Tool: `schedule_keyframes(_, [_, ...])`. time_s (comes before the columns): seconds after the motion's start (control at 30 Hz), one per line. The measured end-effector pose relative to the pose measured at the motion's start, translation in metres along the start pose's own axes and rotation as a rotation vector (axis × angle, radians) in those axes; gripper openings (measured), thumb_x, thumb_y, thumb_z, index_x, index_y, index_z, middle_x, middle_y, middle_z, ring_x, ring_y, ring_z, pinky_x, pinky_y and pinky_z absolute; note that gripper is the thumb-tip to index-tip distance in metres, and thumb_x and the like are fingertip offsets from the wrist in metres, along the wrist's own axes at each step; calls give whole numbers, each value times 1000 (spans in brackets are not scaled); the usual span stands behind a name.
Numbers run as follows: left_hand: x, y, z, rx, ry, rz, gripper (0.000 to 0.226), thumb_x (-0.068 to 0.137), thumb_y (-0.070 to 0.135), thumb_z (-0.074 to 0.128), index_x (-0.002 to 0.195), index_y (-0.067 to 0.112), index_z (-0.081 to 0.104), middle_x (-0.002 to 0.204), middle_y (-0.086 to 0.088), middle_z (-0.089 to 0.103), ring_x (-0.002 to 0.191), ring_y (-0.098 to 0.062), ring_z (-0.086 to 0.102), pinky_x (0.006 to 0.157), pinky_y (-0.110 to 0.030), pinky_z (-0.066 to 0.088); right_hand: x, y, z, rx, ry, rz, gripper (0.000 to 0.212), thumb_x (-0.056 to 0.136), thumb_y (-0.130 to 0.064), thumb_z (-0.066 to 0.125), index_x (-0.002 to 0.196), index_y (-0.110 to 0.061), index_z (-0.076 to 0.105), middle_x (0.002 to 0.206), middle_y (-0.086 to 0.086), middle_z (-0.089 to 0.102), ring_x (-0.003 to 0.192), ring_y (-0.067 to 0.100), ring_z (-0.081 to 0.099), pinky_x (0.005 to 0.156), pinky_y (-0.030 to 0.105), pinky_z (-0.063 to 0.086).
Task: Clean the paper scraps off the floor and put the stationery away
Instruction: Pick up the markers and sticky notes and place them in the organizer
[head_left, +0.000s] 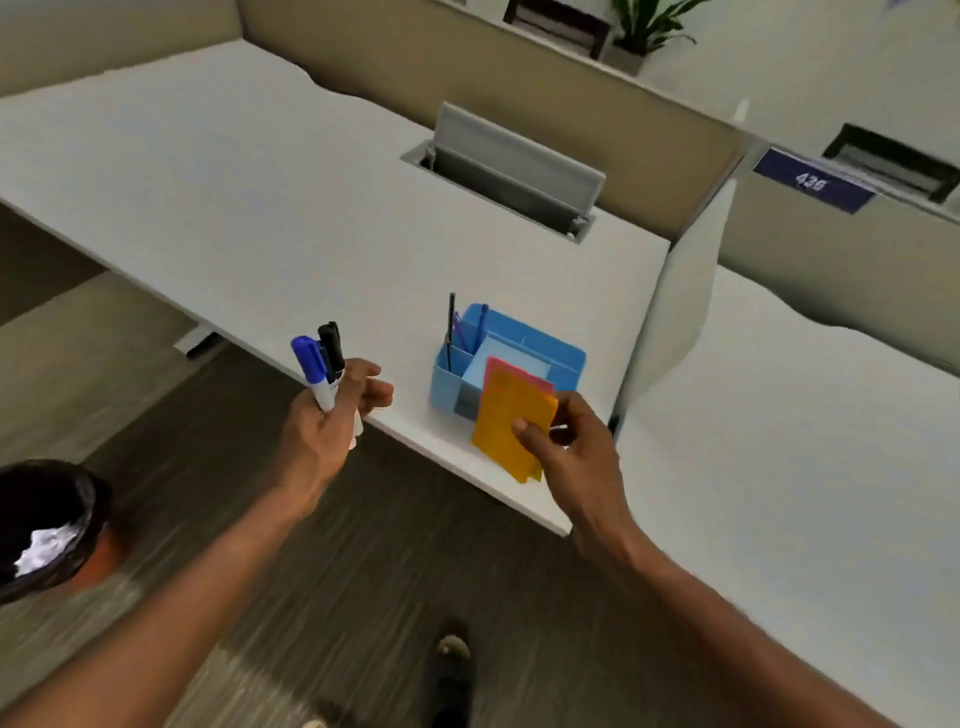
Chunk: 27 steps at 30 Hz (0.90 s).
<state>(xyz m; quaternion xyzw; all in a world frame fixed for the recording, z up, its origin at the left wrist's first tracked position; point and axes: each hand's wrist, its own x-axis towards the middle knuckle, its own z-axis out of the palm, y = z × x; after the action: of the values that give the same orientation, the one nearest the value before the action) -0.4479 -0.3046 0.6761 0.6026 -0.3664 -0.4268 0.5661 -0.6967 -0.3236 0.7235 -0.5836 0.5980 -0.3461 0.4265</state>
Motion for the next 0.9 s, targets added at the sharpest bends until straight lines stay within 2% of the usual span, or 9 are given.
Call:
schedule_keyframes(0.07, [7,15,29,-13,-5,-4,30,94,62,51,104,40,69,100,5,78,101,-12,74,102,-47,52,18,-1,-28,108,143,7,30,91,-34,69,115,-28,52,113,-2,63,101,18,64,85,40,60])
schedule_keyframes(0.13, [15,27,57,-46,-11,-7,33,95,58,52,109,33,68,102,2,78,104,-13,74,106,-46,50,38,3,-45,175,252,0,21,94,-24,67,106,-29,51,99,-6,63,95,22,65,85,51,60])
schedule_keyframes(0.23, [25,44,93,-75,-19,7,27,96,54,53,101,34,70,98,5,79,98,-7,75,101,-37,53,62,17,-50,172,332,4,22,94,-19,65,100,-29,47,90,-12,59,90,25,66,81,56,59])
schedule_keyframes(0.37, [37,61,122,-37,-85,72,26,95,60,49,98,44,69,95,7,78,96,-8,75,86,-28,57,83,39,-40,-7,329,14,18,92,-23,63,100,-25,46,93,-2,60,85,21,64,74,49,59])
schedule_keyframes(0.5, [54,63,133,9,-131,99,31,98,54,47,110,33,66,97,4,78,99,-11,74,77,-19,57,96,53,-35,-209,279,50,23,86,-31,65,97,-27,45,93,-4,61,80,17,63,55,24,43])
schedule_keyframes(0.63, [77,65,133,115,-169,133,35,104,49,40,115,28,65,99,5,77,93,-6,73,67,-13,54,98,56,-34,-237,182,94,42,75,-62,73,87,-28,51,83,-11,61,76,10,61,63,34,50])
schedule_keyframes(0.7, [91,66,131,144,-214,139,36,104,49,40,116,26,65,102,3,77,95,-8,73,74,-19,57,102,47,-37,-163,212,76,49,69,-71,72,84,-30,52,83,-13,61,77,6,59,66,34,51])
schedule_keyframes(0.8, [114,72,132,168,-340,115,36,104,44,43,119,21,65,108,-3,76,99,-16,74,82,-31,59,121,16,-42,-44,240,-67,40,75,-60,75,92,-29,57,91,-13,63,82,6,61,73,38,56])
schedule_keyframes(0.9, [142,85,137,267,-533,114,36,105,39,42,124,18,63,112,-7,75,100,-16,74,80,-25,59,151,-32,-40,-63,118,-220,45,87,-46,72,124,-28,55,123,-8,63,103,8,65,79,22,57])
